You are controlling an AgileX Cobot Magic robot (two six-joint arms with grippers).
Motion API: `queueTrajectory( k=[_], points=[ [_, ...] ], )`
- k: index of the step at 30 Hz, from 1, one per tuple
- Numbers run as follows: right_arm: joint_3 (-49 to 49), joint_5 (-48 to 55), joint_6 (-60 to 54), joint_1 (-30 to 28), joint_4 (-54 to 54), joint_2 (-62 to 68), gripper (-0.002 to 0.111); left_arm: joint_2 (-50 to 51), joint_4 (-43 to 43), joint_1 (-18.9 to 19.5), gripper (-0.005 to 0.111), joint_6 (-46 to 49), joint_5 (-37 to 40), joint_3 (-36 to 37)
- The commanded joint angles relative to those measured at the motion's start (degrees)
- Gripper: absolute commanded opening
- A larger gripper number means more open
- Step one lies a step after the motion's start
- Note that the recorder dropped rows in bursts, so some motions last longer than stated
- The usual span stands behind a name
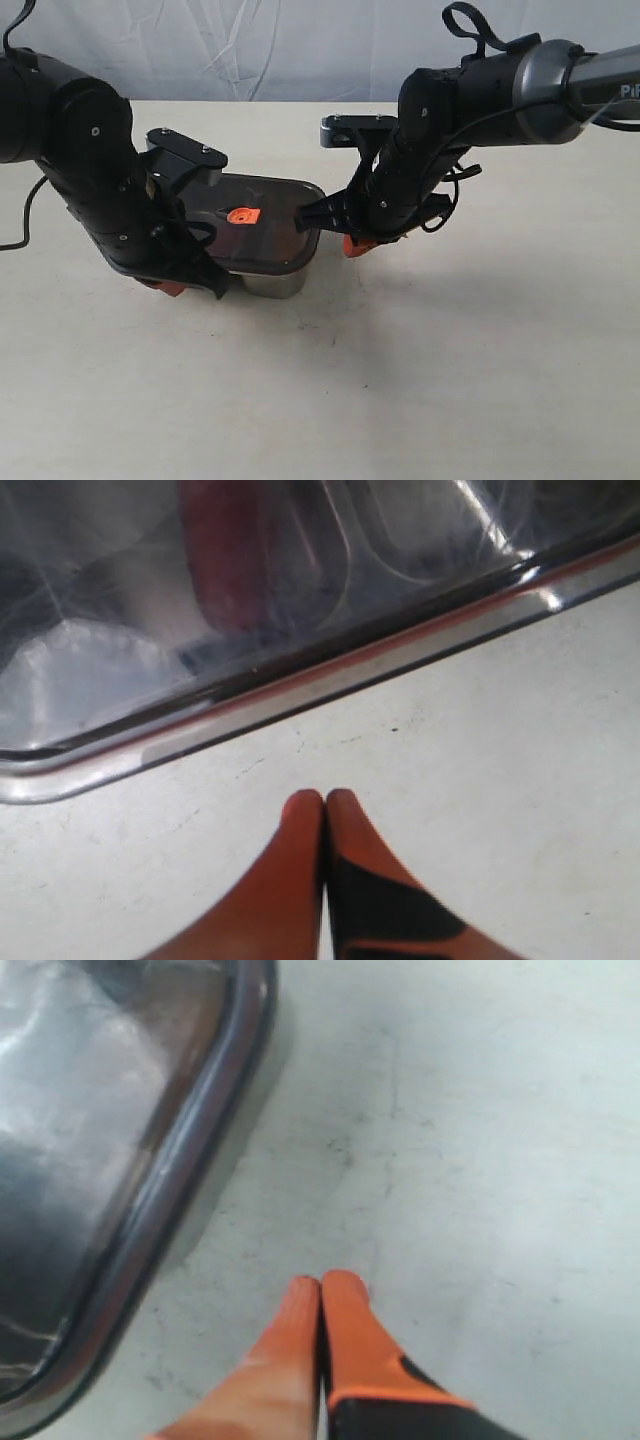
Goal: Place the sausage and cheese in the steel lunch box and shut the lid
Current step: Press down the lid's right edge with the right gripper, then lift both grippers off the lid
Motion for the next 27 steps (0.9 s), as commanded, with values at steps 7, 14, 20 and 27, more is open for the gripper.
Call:
queueTrajectory(
  k=[7, 14, 20, 27],
  points=[
    [-0.40, 0.58, 3.32, -0.16, -5.25, -0.49, -0.001, -0.04, 0.58, 3.81, 0.000, -0.11, -2.15, -0.16],
    [-0.40, 0.46, 3.32, -0.16, -5.25, -0.49, -0.001, 3.32, 0.18, 3.80, 0.000, 0.21, -2.88, -0.16],
    [-0.40, 0.56, 3.32, -0.16, -5.25, -0.49, -0.001, 4.74, 0.04, 3.80, 0.000, 0.21, -3.86, -0.51],
    [-0.40, 0.12, 3.32, -0.16, -5.25, -0.49, -0.001, 4.84, 0.26, 3.80, 0.000, 1.06, -6.99, -1.52]
  ],
)
